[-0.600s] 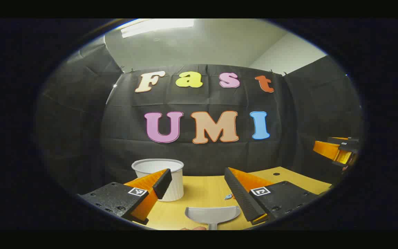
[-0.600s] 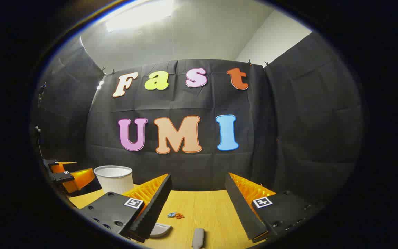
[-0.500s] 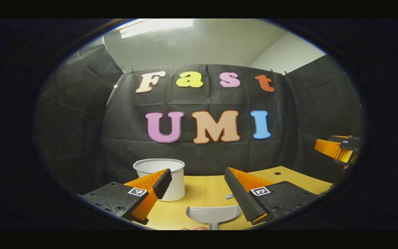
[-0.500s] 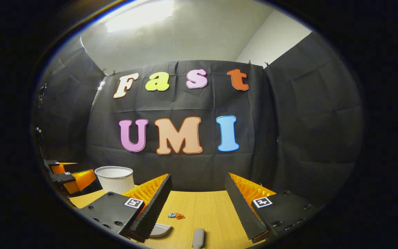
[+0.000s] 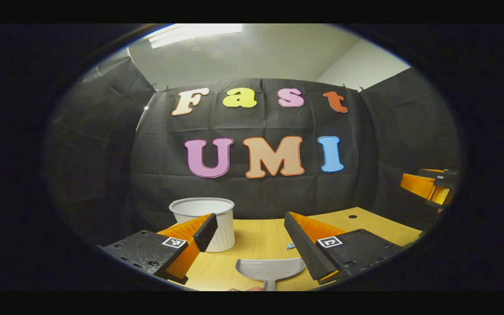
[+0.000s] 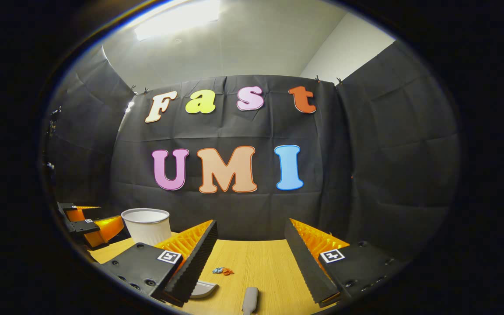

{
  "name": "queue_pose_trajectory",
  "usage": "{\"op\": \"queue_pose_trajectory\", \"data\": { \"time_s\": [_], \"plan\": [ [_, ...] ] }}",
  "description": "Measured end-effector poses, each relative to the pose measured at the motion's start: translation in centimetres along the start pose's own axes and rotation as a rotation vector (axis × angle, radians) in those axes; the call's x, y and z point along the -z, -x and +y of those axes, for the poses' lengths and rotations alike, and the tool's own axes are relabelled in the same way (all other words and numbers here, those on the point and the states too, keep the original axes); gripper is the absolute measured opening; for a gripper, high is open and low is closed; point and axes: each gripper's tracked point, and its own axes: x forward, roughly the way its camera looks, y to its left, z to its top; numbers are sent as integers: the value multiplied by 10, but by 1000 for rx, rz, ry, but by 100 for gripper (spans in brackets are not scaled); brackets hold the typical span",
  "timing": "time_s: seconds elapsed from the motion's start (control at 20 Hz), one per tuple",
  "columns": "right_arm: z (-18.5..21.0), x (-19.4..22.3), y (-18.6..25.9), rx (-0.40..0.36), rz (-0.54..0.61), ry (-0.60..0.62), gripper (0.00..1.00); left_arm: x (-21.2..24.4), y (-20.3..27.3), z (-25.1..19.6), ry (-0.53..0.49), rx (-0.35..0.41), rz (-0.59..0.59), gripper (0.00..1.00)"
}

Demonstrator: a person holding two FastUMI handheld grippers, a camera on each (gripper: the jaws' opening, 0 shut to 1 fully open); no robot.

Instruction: Pick up the small broom and dustpan from the desktop, sweep the trash into the dustpan with the broom, and then empty the trash into the garbage bin.

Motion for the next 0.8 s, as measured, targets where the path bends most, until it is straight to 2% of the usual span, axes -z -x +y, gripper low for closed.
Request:
{"op": "queue_pose_trajectory", "data": {
  "time_s": [0.8],
  "plan": [
    [9, 11, 0, -17, 41, 9, 99, 6, 3, 1, 0, 8, 12, 93]
  ]
}}
